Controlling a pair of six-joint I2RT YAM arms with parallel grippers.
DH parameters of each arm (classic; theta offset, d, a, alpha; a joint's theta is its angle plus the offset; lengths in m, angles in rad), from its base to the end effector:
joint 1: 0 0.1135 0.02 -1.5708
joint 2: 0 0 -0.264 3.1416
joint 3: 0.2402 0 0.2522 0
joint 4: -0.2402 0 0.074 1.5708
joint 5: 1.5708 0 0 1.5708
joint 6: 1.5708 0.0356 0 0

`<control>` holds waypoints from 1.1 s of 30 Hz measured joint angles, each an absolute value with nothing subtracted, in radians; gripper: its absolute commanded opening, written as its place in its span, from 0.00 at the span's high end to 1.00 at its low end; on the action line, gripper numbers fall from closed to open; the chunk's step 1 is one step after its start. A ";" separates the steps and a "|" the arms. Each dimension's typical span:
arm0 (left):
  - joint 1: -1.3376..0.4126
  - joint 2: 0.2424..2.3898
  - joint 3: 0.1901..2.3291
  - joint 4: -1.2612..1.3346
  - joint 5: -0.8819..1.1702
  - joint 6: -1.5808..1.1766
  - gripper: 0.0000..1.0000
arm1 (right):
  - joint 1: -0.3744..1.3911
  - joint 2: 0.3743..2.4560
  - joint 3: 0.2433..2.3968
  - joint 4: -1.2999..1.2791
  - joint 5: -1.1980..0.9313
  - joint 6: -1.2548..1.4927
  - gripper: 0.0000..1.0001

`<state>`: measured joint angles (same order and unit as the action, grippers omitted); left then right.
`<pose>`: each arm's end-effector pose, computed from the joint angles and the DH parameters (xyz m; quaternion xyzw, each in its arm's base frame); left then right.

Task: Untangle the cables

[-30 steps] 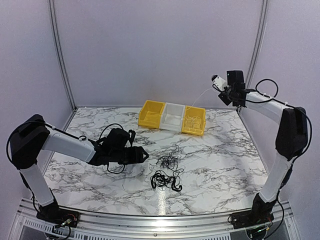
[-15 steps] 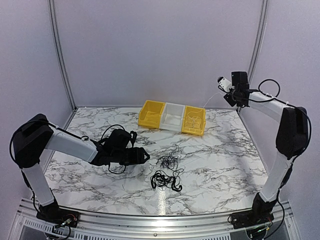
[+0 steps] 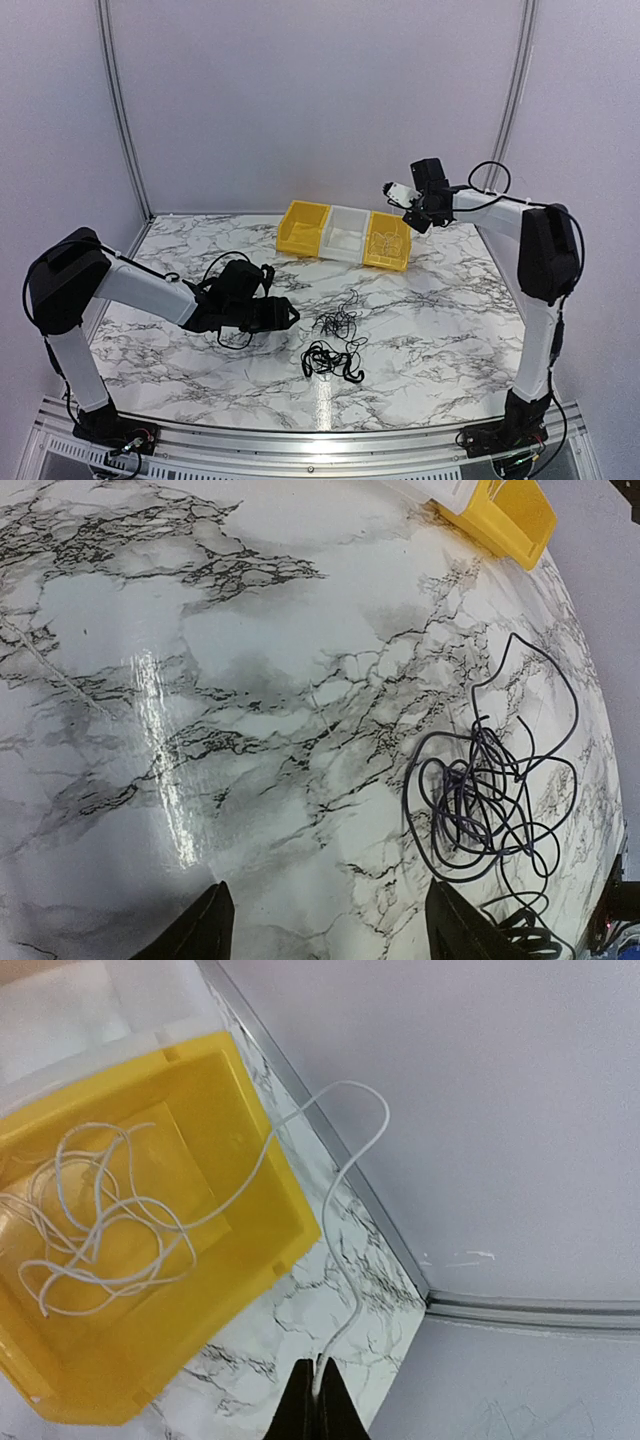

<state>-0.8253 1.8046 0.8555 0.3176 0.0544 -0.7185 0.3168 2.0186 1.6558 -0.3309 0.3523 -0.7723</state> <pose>0.2435 -0.2666 0.1415 0.0599 0.8895 -0.3329 0.3073 0.4478 0.1339 0.2519 -0.3981 0.8010 -0.2490 0.3714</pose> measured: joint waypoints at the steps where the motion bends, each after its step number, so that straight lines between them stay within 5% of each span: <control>1: -0.825 1.805 0.855 0.318 0.055 -0.719 0.32 | 0.328 2.051 1.690 -0.347 0.341 -0.768 1.00; 14: -0.825 1.804 0.846 0.318 0.054 -0.723 0.32 | 0.331 2.346 2.035 -0.576 0.202 -0.654 1.00; 24: -0.825 1.804 0.842 0.318 0.054 -0.731 0.32 | 0.329 2.343 2.034 -0.676 0.086 -0.554 0.60; 33: -0.825 1.803 0.842 0.318 0.054 -0.733 0.33 | 0.325 2.067 2.022 -0.756 0.005 -0.476 0.49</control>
<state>-0.8253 1.8034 0.8421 0.3176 0.0536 -0.7334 0.3248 2.0674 2.0216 -0.7555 0.0051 -0.4755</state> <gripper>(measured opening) 0.679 0.500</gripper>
